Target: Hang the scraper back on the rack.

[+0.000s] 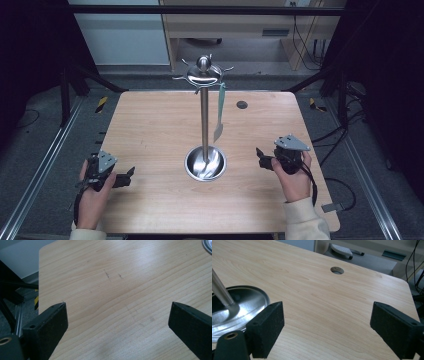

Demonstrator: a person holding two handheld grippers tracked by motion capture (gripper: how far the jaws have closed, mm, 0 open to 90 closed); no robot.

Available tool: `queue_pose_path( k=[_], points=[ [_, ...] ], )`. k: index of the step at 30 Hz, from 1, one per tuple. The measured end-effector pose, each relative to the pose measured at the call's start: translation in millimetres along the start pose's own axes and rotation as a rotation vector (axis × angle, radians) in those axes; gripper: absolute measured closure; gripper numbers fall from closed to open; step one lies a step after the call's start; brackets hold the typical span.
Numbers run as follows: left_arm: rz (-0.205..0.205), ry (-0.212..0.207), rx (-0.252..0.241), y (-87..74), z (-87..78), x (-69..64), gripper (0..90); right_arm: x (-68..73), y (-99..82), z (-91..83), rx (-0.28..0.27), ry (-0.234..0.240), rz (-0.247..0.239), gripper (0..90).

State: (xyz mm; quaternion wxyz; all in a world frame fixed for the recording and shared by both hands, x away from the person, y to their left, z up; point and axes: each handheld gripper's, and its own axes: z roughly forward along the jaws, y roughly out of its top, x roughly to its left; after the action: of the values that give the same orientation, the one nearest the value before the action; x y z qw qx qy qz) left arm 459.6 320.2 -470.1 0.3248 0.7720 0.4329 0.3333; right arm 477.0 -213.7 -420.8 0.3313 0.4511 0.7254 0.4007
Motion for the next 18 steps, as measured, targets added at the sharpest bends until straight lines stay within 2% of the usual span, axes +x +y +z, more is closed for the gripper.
queue_pose_path(
  k=[8,13,18],
  points=[
    [0.001,0.0,0.003,-0.1,0.6,0.1,2.2,3.4,-11.8,12.2,0.007,0.016,0.017,12.5],
    [0.004,0.0,0.004,0.0,0.8,0.0,2.2,2.3,-20.0,20.8,0.028,0.017,0.004,12.4],
    [0.002,-0.002,0.005,0.1,1.3,-0.6,2.2,5.0,-27.9,30.3,0.058,0.042,0.017,12.6]
  ],
)
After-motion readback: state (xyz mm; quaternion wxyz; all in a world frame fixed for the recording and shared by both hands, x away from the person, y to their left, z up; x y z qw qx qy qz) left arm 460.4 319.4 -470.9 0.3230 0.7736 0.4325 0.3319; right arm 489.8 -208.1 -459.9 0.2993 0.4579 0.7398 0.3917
